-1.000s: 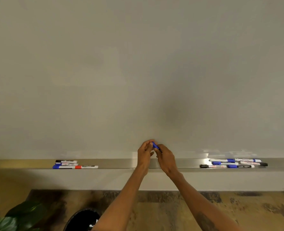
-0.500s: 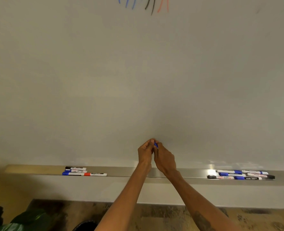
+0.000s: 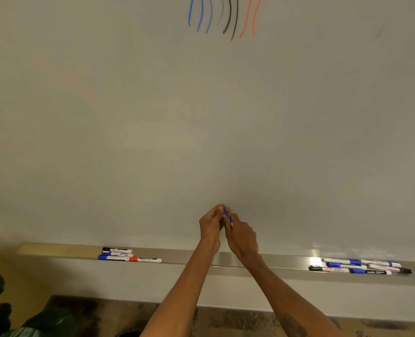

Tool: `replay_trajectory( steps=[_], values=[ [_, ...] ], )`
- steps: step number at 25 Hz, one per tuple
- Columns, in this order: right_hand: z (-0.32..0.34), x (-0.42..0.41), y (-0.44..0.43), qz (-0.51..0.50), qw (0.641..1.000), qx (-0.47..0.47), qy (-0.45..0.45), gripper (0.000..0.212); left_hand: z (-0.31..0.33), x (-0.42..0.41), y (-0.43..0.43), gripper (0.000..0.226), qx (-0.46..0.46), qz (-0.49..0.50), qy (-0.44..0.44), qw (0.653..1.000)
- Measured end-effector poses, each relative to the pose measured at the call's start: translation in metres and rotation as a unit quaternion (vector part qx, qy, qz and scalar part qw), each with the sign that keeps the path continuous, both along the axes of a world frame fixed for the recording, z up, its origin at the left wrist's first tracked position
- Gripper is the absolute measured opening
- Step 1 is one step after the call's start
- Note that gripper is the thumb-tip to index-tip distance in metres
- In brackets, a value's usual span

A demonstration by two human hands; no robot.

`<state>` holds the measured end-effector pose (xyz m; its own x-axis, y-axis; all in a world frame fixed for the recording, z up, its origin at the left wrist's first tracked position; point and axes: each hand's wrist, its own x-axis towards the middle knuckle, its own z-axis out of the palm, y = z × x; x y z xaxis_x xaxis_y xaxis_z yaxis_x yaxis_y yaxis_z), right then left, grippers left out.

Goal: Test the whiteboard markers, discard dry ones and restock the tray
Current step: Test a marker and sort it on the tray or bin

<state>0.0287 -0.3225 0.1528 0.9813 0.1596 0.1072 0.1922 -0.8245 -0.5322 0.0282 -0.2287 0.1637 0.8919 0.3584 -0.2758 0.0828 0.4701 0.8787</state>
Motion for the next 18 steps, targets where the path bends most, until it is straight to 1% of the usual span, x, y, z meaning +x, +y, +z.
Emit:
replay_trajectory(
  steps=[3, 5, 7, 8, 9, 10, 12, 14, 16, 18],
  values=[
    [-0.001, 0.003, 0.0, -0.005, 0.999, 0.029, -0.012, 0.038, 0.006, 0.001, 0.001, 0.021, 0.003, 0.027, -0.002, 1.0],
    [-0.002, 0.005, -0.001, 0.0, 0.994, 0.103, -0.028, 0.027, 0.013, 0.002, 0.002, 0.02, 0.014, 0.051, -0.01, 0.999],
    [0.004, 0.006, -0.003, 0.012, 0.979, 0.198, -0.054, 0.013, 0.025, 0.005, 0.005, 0.02, 0.024, 0.071, -0.036, 0.997],
    [0.011, 0.006, -0.003, 0.022, 0.971, 0.226, -0.069, 0.016, 0.033, 0.005, 0.005, 0.021, 0.03, 0.08, -0.055, 0.995],
    [0.019, 0.007, -0.004, 0.029, 0.966, 0.242, -0.084, 0.025, 0.04, 0.006, 0.005, 0.022, 0.043, 0.089, -0.074, 0.992],
    [0.029, 0.009, -0.004, 0.033, 0.962, 0.254, -0.099, 0.034, 0.048, 0.007, 0.004, 0.023, 0.064, 0.098, -0.096, 0.989],
    [0.055, 0.011, -0.004, 0.049, 0.948, 0.284, -0.135, 0.045, 0.065, 0.005, 0.001, 0.022, 0.116, 0.118, -0.137, 0.977],
    [0.087, 0.011, -0.005, 0.071, 0.924, 0.328, -0.183, 0.043, 0.088, 0.004, 0.0, 0.02, 0.162, 0.142, -0.181, 0.96],
    [0.123, 0.012, -0.008, 0.08, 0.891, 0.375, -0.243, 0.031, 0.113, 0.007, 0.0, 0.021, 0.203, 0.164, -0.222, 0.939],
    [0.159, 0.014, -0.009, 0.082, 0.86, 0.425, -0.27, 0.024, 0.14, 0.01, 0.003, 0.022, 0.245, 0.182, -0.26, 0.916]
  ],
)
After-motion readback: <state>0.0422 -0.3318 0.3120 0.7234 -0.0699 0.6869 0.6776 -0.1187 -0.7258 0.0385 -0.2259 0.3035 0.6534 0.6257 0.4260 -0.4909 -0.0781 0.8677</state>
